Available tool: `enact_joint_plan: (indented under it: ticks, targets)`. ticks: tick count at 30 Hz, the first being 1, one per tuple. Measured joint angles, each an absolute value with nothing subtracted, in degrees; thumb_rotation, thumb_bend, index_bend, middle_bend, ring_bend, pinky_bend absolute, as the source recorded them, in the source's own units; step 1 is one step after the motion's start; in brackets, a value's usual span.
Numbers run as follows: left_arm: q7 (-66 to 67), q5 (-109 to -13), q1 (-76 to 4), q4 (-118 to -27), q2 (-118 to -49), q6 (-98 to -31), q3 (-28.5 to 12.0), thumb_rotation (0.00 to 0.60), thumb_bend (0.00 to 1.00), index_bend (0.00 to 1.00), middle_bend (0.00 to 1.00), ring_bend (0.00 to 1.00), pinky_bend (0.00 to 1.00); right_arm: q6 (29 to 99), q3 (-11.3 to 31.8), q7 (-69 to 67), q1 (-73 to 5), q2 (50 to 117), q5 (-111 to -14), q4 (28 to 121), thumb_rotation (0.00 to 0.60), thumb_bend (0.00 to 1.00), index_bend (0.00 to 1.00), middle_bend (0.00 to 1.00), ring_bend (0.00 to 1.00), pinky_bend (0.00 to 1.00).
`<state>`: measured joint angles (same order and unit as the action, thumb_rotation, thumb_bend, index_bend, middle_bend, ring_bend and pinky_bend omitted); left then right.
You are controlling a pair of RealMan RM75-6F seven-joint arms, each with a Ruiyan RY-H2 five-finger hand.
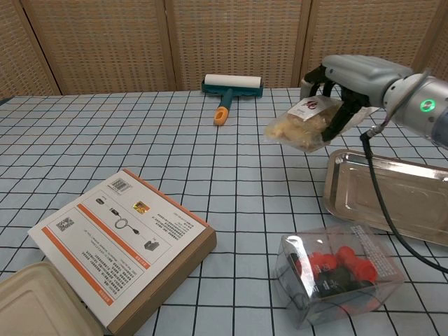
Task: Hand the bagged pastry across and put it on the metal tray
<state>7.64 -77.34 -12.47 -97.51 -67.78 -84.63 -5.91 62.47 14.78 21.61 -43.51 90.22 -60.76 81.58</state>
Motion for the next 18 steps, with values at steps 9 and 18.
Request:
enact_joint_plan:
  ticks: [9, 18]
  targets:
    - [8.4, -78.1, -12.1, -98.0, -67.8, -84.8, -5.9, 0.6, 0.04, 0.0, 0.0, 0.0, 0.0, 65.3, 11.0, 18.6, -36.1, 84.8, -60.7, 83.9, 0.6, 0.14, 0.67, 0.47, 0.43, 0.6]
    - [9.2, -78.3, -11.7, -98.2, -68.0, -84.7, -6.1, 0.6, 0.04, 0.0, 0.0, 0.0, 0.0, 62.2, 8.3, 16.1, -33.0, 84.6, -58.7, 80.1, 0.6, 0.13, 0.45, 0.17, 0.14, 0.14]
